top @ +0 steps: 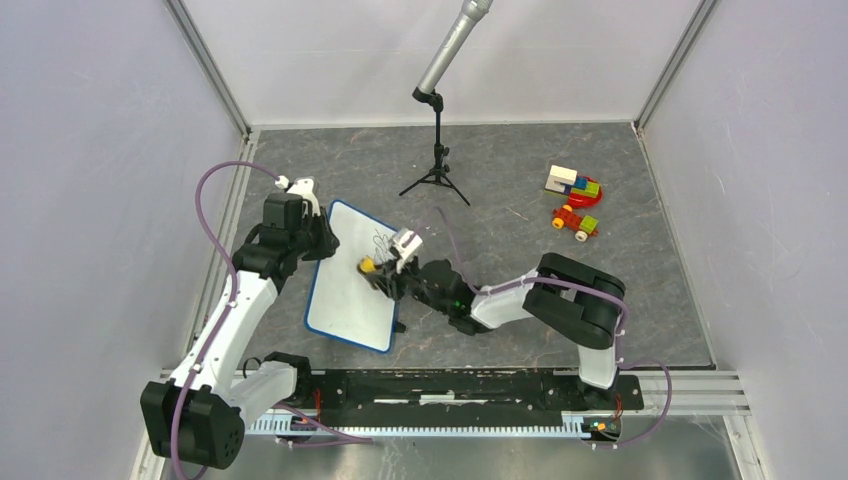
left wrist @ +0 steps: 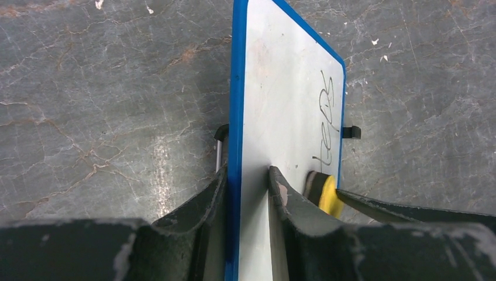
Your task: Erase the whiteboard
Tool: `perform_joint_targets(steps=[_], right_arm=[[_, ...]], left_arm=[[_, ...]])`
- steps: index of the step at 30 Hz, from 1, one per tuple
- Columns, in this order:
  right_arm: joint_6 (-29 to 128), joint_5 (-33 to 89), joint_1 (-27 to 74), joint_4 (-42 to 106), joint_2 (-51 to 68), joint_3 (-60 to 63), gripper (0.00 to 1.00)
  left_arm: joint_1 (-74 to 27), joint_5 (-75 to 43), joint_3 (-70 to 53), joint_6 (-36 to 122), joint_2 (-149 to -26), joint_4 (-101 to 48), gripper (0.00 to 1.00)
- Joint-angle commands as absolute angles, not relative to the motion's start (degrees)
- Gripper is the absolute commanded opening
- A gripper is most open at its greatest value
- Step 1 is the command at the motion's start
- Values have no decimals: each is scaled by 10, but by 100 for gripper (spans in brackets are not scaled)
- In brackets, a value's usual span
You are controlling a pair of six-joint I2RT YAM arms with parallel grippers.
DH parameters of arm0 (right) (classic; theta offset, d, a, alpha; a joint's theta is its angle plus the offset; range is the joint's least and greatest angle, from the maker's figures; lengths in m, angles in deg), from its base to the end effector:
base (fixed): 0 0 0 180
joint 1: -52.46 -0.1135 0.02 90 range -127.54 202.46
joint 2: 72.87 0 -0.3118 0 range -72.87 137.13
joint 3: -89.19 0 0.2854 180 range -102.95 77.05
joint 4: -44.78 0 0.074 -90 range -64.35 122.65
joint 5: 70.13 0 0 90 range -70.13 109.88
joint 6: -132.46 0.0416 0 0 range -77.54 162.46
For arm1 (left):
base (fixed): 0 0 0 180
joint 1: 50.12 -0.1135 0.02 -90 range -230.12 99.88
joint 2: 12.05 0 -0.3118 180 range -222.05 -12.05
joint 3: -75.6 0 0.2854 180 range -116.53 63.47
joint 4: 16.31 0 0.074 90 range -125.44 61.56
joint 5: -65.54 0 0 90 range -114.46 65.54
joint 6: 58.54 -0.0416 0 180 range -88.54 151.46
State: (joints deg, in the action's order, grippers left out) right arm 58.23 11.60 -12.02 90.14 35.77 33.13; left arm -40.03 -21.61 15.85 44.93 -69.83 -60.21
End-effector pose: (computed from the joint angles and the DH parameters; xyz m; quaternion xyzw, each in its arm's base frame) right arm 0.1809 0.3650 0.1678 -0.2651 0.7013 0.3836 0.5391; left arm 0.2211 -0.0414 0.3099 -0.0168 0.9129 -0.1054 0.3940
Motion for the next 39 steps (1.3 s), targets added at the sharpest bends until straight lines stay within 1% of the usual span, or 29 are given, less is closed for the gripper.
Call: perform_joint_targets(steps=[1, 3, 5, 13, 19, 23, 27, 31, 34, 37, 39], right_arm=[[604, 194, -124, 870, 390, 207, 17], [631, 215, -114, 871, 416, 176, 17], [658, 218, -106, 880, 430, 180, 17], [708, 189, -79, 934, 422, 338, 17], [719, 187, -78, 948, 423, 393, 17], [697, 182, -84, 915, 389, 370, 16], [668, 176, -101, 871, 355, 307, 17], [714, 192, -90, 894, 367, 265, 17], [725, 186, -82, 890, 400, 238, 17], [751, 180, -69, 915, 431, 260, 17], [779, 173, -59, 957, 442, 312, 17]], left_arm=[[-391, -215, 166, 432, -694, -629, 2], [-390, -217, 167, 431, -692, -630, 2], [-391, -218, 168, 431, -688, -629, 2], [-390, -208, 166, 432, -689, -633, 2], [-390, -210, 153, 431, -679, -665, 2], [-390, -190, 165, 439, -676, -655, 2], [-390, -192, 168, 437, -681, -653, 2], [-390, -197, 181, 438, -676, -644, 2], [-389, -196, 184, 439, -675, -638, 2], [-390, -188, 185, 439, -682, -630, 2], [-390, -187, 185, 438, -685, -630, 2]])
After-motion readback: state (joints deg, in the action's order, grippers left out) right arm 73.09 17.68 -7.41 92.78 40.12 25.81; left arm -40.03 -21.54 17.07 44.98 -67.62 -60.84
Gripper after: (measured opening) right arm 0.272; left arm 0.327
